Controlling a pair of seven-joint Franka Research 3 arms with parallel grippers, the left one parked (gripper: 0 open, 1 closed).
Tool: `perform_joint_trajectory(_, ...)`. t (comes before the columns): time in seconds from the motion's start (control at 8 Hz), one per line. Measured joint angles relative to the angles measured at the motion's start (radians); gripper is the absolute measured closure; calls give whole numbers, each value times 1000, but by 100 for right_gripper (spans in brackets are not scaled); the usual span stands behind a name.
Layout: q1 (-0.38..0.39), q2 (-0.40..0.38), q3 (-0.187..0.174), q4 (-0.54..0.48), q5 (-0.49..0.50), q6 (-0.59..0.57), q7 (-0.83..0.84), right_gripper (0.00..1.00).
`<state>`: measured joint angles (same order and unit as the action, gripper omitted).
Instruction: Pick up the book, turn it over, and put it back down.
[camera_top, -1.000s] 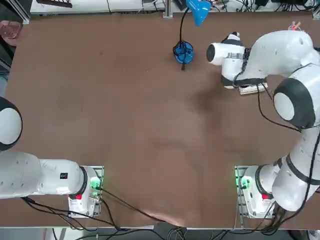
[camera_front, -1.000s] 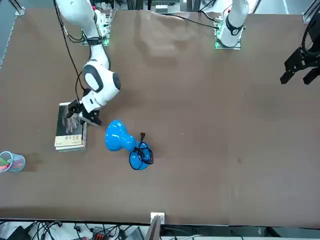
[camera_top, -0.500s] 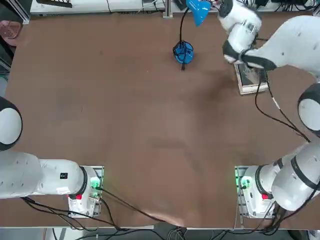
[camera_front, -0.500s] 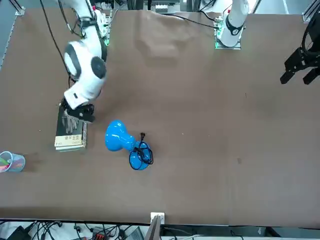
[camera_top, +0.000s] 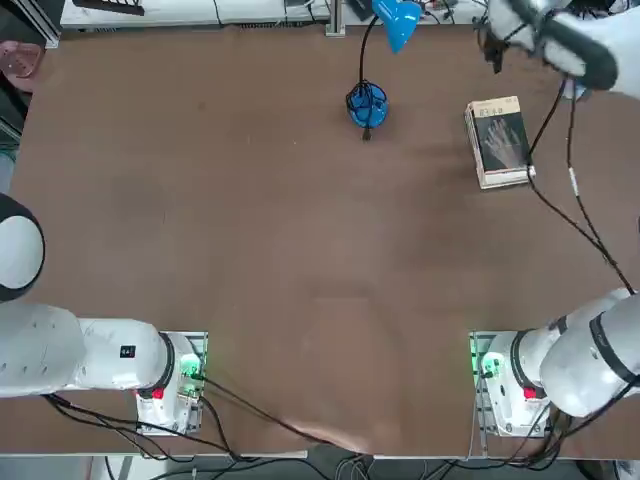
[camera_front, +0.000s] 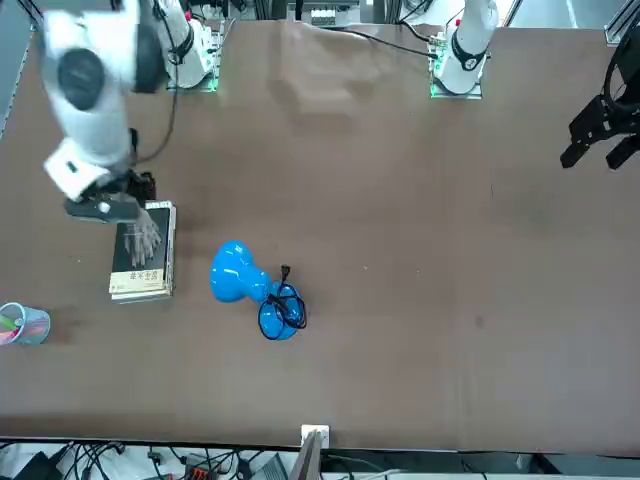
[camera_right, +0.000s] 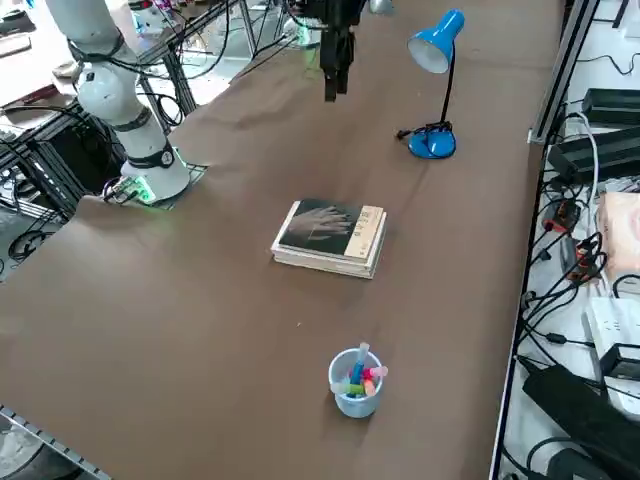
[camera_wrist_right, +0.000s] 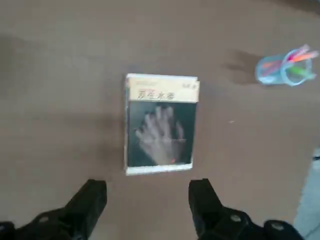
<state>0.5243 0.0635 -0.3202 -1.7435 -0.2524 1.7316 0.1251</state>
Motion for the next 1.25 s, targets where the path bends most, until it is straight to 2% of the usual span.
perform_joint_trajectory(0.38,-120,-5,1,146,221,-140,-135,0)
perform_joint_trajectory(0.5,-178,-8,26,179,262,-163,-146,0)
perform_joint_trajectory(0.75,-300,-35,128,201,286,-201,-149,0)
perform_joint_trajectory(1.12,-419,-116,217,162,287,-241,-149,0)
perform_joint_trajectory(1.25,-444,-144,233,135,287,-239,-149,0)
